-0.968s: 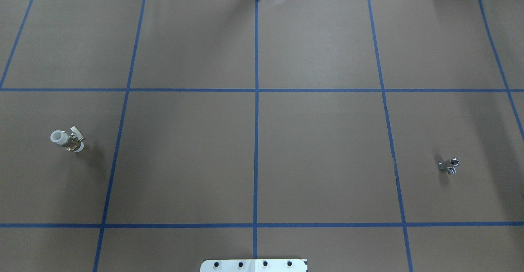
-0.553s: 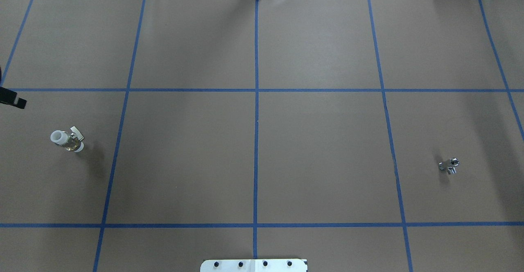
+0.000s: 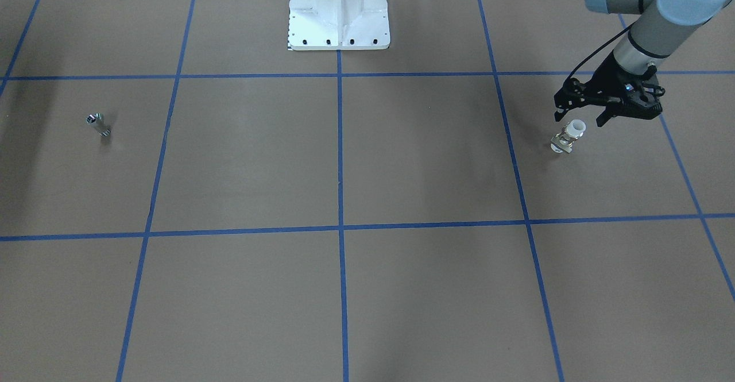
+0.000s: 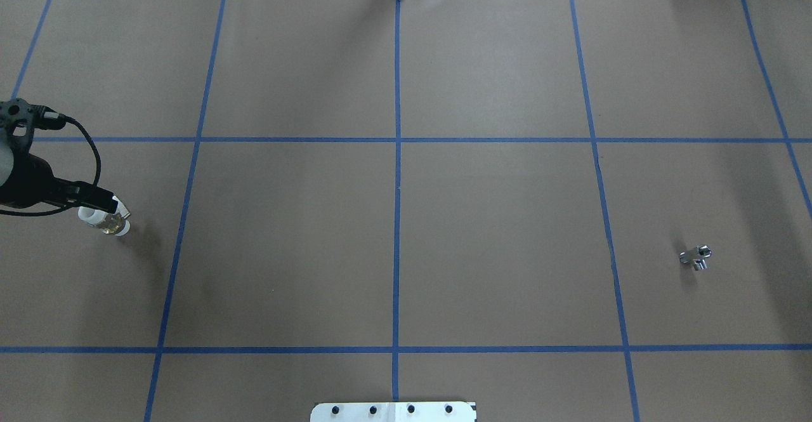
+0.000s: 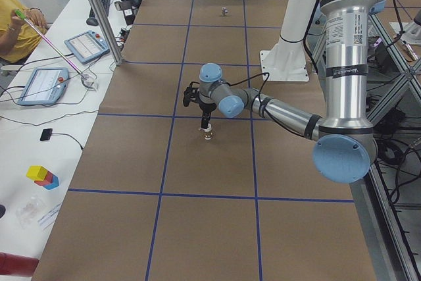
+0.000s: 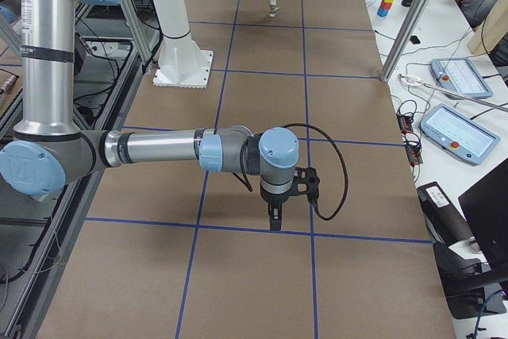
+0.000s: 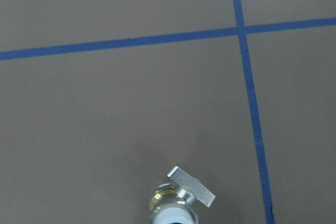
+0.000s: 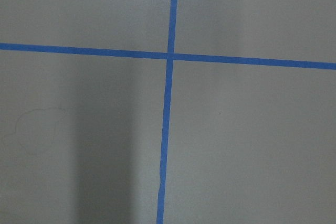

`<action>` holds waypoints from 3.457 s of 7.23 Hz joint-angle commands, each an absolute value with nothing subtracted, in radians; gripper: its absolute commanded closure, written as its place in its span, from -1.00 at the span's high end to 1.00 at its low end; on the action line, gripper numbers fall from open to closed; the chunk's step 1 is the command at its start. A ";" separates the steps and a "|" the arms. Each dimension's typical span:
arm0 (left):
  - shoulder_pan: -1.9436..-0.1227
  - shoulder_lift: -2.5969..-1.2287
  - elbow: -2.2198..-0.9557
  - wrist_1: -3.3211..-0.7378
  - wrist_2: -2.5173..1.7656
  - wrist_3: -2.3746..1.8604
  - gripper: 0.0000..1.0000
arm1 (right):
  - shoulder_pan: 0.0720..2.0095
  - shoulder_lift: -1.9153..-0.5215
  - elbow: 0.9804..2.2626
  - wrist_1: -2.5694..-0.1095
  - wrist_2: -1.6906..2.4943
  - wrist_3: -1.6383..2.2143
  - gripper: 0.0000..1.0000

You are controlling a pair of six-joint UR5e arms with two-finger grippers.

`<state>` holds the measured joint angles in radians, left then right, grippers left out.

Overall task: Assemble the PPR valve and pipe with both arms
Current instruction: 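Lower the left gripper onto the white PPR valve and grasp it, then carry the valve with the left gripper to the table center and set it upright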

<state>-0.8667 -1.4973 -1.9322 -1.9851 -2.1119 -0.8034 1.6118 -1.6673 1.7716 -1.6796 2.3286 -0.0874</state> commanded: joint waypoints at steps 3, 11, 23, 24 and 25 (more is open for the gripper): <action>-0.818 -1.502 -1.884 -1.983 -2.063 -0.802 0.99 | 1.608 -1.667 1.770 -1.681 2.327 -0.087 1.00; -0.813 -1.529 -1.842 -1.982 -2.066 -0.799 -0.62 | 1.605 -1.667 1.770 -1.680 2.327 -0.087 1.00; -0.526 -2.528 -1.477 -1.451 -1.999 -1.354 -1.00 | 1.605 -1.667 1.770 -1.683 2.339 -0.087 1.00; -0.517 -2.583 -1.348 -1.560 -1.973 -1.392 -1.00 | 1.605 -1.667 1.770 -1.683 2.338 -0.087 1.00; -0.509 -2.589 -1.289 -1.625 -1.935 -1.405 -1.00 | 1.605 -1.667 1.769 -1.683 2.336 -0.087 1.00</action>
<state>-0.5217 -2.5484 -1.3980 -1.5352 -1.9742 -1.3748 1.6046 -1.6674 1.7699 -1.6827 2.3378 -0.0874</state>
